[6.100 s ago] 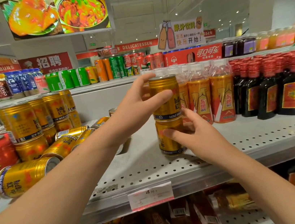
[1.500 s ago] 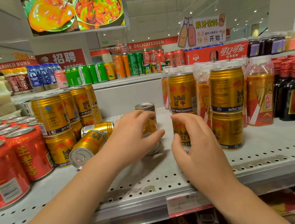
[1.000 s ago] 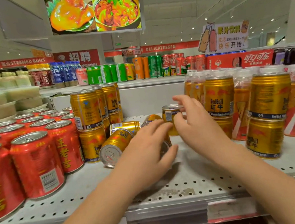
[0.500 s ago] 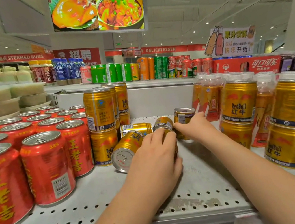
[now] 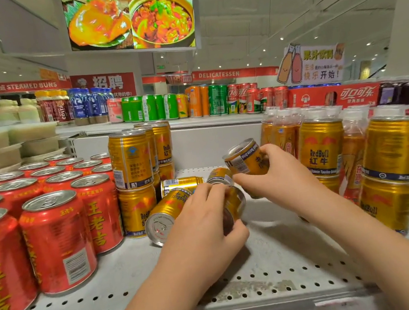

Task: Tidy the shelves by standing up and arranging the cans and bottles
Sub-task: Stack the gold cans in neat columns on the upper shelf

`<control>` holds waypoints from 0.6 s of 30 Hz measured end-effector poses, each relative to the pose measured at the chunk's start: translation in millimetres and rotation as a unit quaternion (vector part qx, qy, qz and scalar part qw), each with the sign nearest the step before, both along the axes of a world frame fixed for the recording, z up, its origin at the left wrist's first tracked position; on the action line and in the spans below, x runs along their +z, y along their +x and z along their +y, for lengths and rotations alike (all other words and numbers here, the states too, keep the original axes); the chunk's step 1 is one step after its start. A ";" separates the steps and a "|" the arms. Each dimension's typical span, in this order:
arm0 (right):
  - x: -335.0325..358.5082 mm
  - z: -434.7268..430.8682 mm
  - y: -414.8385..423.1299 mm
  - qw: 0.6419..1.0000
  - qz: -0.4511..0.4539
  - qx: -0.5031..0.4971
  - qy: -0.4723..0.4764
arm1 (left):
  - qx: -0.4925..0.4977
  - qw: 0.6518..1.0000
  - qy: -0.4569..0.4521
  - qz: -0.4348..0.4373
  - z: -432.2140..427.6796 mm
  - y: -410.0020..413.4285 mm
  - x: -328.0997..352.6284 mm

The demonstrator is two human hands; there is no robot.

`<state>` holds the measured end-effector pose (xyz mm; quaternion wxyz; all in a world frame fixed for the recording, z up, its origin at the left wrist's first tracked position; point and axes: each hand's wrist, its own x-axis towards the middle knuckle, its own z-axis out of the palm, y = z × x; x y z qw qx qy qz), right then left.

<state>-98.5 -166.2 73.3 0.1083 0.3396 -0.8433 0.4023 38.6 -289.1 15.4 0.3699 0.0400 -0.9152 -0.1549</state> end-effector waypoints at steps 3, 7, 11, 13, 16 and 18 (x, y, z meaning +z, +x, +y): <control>7.7 31.4 17.9 0.999 0.038 0.038 -0.005 | -0.015 1.000 0.015 -0.010 -0.8 2.8 2.2; 4.2 66.9 32.5 0.997 0.062 0.035 0.010 | -0.024 0.999 0.018 -0.025 0.4 3.9 2.7; -1.9 93.0 34.5 0.992 0.102 -0.005 0.073 | -0.015 0.999 0.027 -0.024 1.3 2.4 2.6; -1.8 102.2 35.9 0.984 0.147 -0.010 0.099 | -0.010 0.999 0.028 -0.026 3.0 1.2 2.7; -3.7 111.1 35.7 0.976 0.175 -0.014 0.127 | 0.002 0.999 0.026 -0.042 5.3 -0.3 1.8; -4.8 114.6 33.8 0.973 0.169 -0.006 0.158 | 0.005 0.998 0.036 -0.048 5.2 -0.9 1.5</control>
